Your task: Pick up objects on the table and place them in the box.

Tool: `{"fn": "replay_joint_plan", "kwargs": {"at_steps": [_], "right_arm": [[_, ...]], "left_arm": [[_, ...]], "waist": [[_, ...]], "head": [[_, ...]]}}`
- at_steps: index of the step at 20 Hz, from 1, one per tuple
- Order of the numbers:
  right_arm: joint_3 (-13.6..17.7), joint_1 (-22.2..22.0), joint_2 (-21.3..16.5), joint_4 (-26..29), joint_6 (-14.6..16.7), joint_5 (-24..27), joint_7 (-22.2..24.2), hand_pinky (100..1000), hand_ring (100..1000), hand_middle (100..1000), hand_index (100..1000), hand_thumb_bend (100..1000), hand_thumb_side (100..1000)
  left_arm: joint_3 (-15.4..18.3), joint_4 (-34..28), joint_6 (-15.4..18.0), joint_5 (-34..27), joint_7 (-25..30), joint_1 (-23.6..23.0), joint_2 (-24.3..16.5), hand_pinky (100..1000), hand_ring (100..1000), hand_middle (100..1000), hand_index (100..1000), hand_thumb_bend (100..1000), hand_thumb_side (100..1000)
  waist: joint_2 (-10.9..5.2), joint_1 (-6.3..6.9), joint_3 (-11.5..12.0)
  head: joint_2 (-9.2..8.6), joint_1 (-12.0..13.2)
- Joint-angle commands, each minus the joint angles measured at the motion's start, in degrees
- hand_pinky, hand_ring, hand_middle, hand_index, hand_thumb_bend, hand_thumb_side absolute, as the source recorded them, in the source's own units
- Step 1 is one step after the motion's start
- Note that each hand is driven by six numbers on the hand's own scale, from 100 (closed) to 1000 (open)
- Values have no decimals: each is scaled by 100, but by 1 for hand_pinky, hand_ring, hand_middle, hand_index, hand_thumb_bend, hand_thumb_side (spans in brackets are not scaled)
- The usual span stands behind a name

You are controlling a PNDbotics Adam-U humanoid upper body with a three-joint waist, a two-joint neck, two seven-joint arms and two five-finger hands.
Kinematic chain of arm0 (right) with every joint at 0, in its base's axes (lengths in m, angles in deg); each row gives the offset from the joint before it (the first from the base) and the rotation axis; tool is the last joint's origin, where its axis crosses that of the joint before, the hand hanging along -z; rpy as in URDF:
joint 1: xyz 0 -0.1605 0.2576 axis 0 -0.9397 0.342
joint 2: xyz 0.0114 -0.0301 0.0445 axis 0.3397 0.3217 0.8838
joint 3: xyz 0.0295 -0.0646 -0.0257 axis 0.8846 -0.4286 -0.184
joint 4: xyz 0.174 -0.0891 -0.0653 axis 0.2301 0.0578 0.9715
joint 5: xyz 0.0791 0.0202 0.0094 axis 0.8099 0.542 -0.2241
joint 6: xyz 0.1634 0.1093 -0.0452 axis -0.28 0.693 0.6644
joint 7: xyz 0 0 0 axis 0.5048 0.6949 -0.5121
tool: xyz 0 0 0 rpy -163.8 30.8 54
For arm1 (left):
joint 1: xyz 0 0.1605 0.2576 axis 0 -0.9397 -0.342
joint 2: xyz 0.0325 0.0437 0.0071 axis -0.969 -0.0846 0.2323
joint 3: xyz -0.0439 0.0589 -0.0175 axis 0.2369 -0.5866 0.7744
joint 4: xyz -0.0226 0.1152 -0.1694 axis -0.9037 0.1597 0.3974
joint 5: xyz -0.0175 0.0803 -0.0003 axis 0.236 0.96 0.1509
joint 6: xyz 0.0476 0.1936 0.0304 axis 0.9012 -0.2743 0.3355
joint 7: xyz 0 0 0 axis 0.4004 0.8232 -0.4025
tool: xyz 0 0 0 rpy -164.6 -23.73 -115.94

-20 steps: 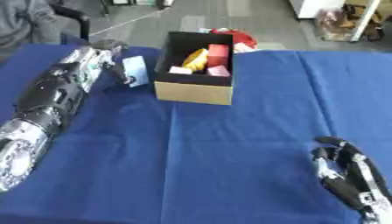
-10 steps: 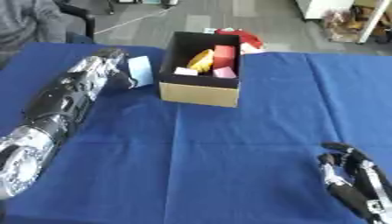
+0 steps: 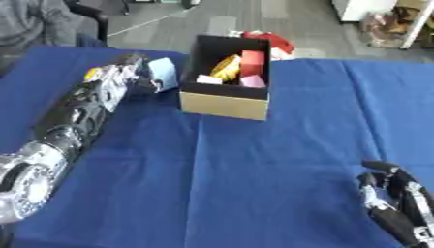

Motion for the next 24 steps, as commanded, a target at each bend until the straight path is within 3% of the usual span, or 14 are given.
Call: {"fn": "replay_joint_plan", "kwargs": {"at_steps": [1, 3, 6, 8, 9, 11, 15, 24], "right_arm": [[3, 89, -90, 68, 7, 32, -12, 758, 666, 741, 752, 100, 268], [2, 98, -88, 69, 8, 31, -10, 758, 666, 741, 752, 100, 269], [0, 100, -86, 66, 8, 25, -5, 758, 666, 741, 752, 100, 268], [1, 100, -81, 67, 8, 22, -2, 758, 666, 741, 753, 100, 269], [2, 100, -78, 68, 8, 21, -1, 758, 666, 741, 753, 100, 269], [6, 97, -75, 69, 7, 18, -1, 758, 666, 741, 753, 100, 268], [15, 93, -71, 67, 7, 12, -6, 758, 666, 741, 753, 100, 269], [40, 44, -97, 64, 5, -9, -24, 758, 666, 741, 752, 100, 272]], "left_arm": [[-7, -72, 50, -143, -4, 98, -52, 884, 839, 859, 963, 231, 475], [-31, -33, 102, -199, 82, 89, -40, 880, 834, 853, 958, 220, 528], [-57, -6, 195, -252, 219, 80, -15, 868, 812, 828, 936, 203, 521], [-52, -33, 252, -290, 217, 70, 8, 852, 777, 788, 902, 167, 439], [-50, -48, 281, -314, 200, 62, 24, 832, 745, 751, 867, 146, 329], [-51, -74, 324, -357, 146, 47, 53, 798, 675, 664, 809, 100, 220], [-37, -170, 368, -445, -126, 36, 82, 748, 569, 531, 710, 100, 237], [-18, -695, 756, -977, -462, 453, -294, 741, 553, 511, 695, 100, 247]], "waist": [[14, -85, -19], [19, -86, -24], [19, -86, -28], [18, -86, -29], [18, -86, -29], [17, -87, -29], [15, -90, -34], [-47, -32, -2]], "head": [[-85, -3], [-86, -7], [-87, -11], [-93, -15], [-96, -17], [-100, -21], [-102, -28], [-31, -57]]}}
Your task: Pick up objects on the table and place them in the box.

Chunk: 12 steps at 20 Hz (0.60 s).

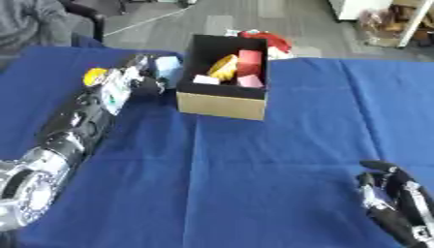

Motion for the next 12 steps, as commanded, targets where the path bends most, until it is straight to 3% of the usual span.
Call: {"fn": "replay_joint_plan", "kwargs": {"at_steps": [1, 7, 12], "right_arm": [[35, 13, -102, 65, 5, -11, -18, 758, 666, 741, 752, 100, 274], [24, -18, -98, 72, 4, -27, 0, 758, 666, 741, 752, 100, 278], [16, -14, -79, 67, 5, -24, 18, 758, 666, 741, 752, 100, 277]], "left_arm": [[-6, -354, 166, -225, -32, 306, -381, 741, 555, 512, 697, 100, 250], [-205, -761, 586, -504, 197, 449, -387, 753, 568, 526, 711, 100, 248], [-572, -745, 998, -105, 585, 358, 19, 763, 582, 542, 724, 100, 222]], "waist": [[-77, -19, 18], [-137, 33, 44], [-144, 1, 17]], "head": [[2, -17], [4, -58], [-32, -57]]}}
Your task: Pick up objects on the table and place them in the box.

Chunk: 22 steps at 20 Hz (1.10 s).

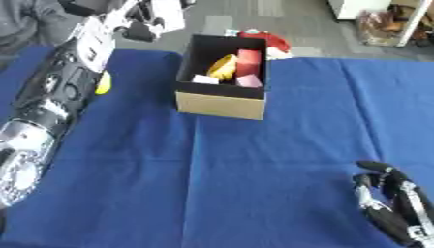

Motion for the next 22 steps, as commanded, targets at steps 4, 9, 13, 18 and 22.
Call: {"fn": "replay_joint_plan", "kwargs": {"at_steps": [4, 9, 13, 18, 22], "right_arm": [[10, 48, -64, 62, 10, -10, 13, 758, 666, 741, 752, 100, 276], [6, 54, -61, 58, 10, -8, 20, 758, 666, 741, 752, 100, 276], [3, 57, -56, 54, 15, -14, 29, 758, 666, 741, 752, 100, 278], [0, 53, -52, 55, 18, -23, 40, 758, 666, 742, 753, 100, 281], [10, 49, -57, 49, 19, -30, 35, 757, 666, 742, 752, 100, 281]], "left_arm": [[-224, 66, 180, 561, 201, 22, 367, 772, 603, 568, 748, 100, 213], [-234, 156, 157, 925, 155, -15, 528, 786, 654, 637, 870, 146, 197], [-217, 113, 177, 986, 60, -1, 515, 809, 699, 694, 930, 210, 346], [-159, 44, 151, 902, -92, 32, 426, 824, 724, 728, 951, 260, 592], [-102, -47, 156, 774, -72, 50, 258, 826, 725, 730, 951, 281, 641]], "waist": [[-127, -20, -19], [-126, -23, -24], [-138, -19, -15], [-155, -12, 6], [-167, -13, 8]], "head": [[-38, -4], [-43, -4], [-57, 2], [-65, 11], [-70, 19]]}}
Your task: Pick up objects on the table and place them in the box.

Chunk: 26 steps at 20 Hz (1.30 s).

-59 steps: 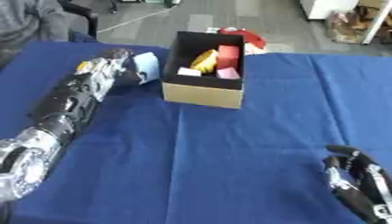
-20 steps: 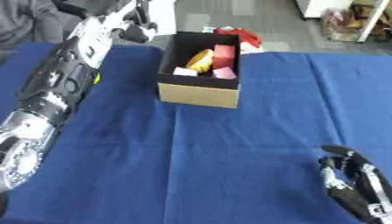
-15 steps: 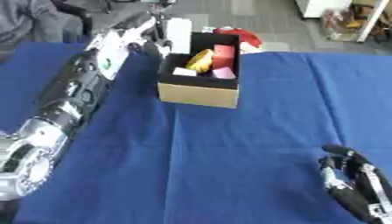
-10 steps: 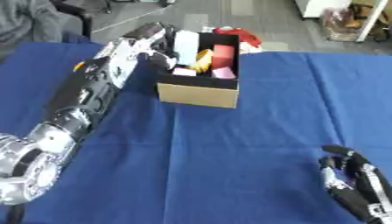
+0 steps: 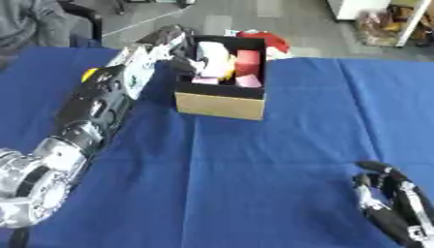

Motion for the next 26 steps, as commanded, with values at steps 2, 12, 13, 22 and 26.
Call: {"fn": "replay_joint_plan", "kwargs": {"at_steps": [2, 12, 13, 22, 26], "right_arm": [[15, 42, -66, 48, 16, -29, 9, 757, 666, 742, 752, 100, 282], [38, -35, -121, 55, 2, -64, -16, 756, 665, 742, 751, 100, 285], [40, -35, -123, 55, 2, -67, -18, 755, 665, 742, 751, 100, 285], [44, -28, -126, 45, 3, -66, -32, 755, 664, 742, 751, 100, 284], [50, -32, -134, 36, 2, -64, -49, 755, 664, 742, 750, 100, 281]], "left_arm": [[118, -250, -17, -157, 38, 198, -409, 827, 726, 731, 950, 283, 635], [426, -26, -359, 73, 864, 149, -1416, 839, 734, 739, 948, 339, 526], [455, 85, -456, 160, 892, 112, -1460, 839, 733, 738, 945, 346, 516], [502, 887, -1314, 809, 805, -201, -1580, 827, 694, 698, 909, 417, 270], [519, 1037, -1587, 985, 508, -284, -1629, 820, 677, 678, 899, 412, 266]], "waist": [[-174, -3, 10], [-256, 102, 97], [-260, 102, 98], [-250, 73, 97], [-244, 67, 96]], "head": [[-60, 13], [-5, -44], [-10, -50], [-13, -38], [-7, -36]]}}
